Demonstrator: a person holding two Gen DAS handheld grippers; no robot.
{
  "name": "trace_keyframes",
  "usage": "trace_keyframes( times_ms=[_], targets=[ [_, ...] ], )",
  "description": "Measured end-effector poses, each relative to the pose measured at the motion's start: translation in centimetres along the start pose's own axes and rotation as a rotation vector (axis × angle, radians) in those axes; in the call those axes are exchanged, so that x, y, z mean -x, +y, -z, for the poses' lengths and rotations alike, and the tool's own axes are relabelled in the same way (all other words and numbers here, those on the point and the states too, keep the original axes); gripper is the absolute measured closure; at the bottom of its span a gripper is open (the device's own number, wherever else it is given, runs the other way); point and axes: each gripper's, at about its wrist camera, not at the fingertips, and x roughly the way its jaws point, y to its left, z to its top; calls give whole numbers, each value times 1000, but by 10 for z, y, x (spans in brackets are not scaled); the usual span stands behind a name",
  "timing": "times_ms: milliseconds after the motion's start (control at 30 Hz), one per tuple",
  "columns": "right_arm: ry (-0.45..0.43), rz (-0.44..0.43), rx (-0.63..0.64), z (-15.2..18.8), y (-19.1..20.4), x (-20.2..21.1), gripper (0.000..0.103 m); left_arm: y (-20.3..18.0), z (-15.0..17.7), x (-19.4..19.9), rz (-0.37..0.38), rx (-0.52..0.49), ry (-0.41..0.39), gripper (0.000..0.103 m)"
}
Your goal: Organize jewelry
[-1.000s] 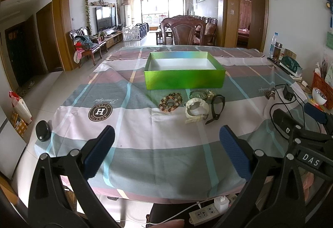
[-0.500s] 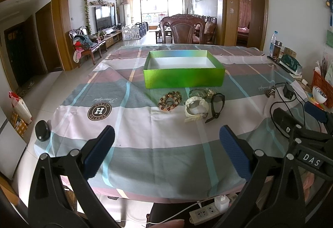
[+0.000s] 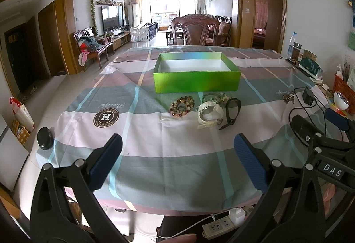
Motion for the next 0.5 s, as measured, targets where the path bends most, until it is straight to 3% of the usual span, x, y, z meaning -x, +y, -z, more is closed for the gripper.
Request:
trace_keyframes(
  times_ms=[500],
  targets=[
    [0, -1, -2, 0, 0, 0, 3, 0, -1, -1, -1, 0, 2, 4]
  ],
)
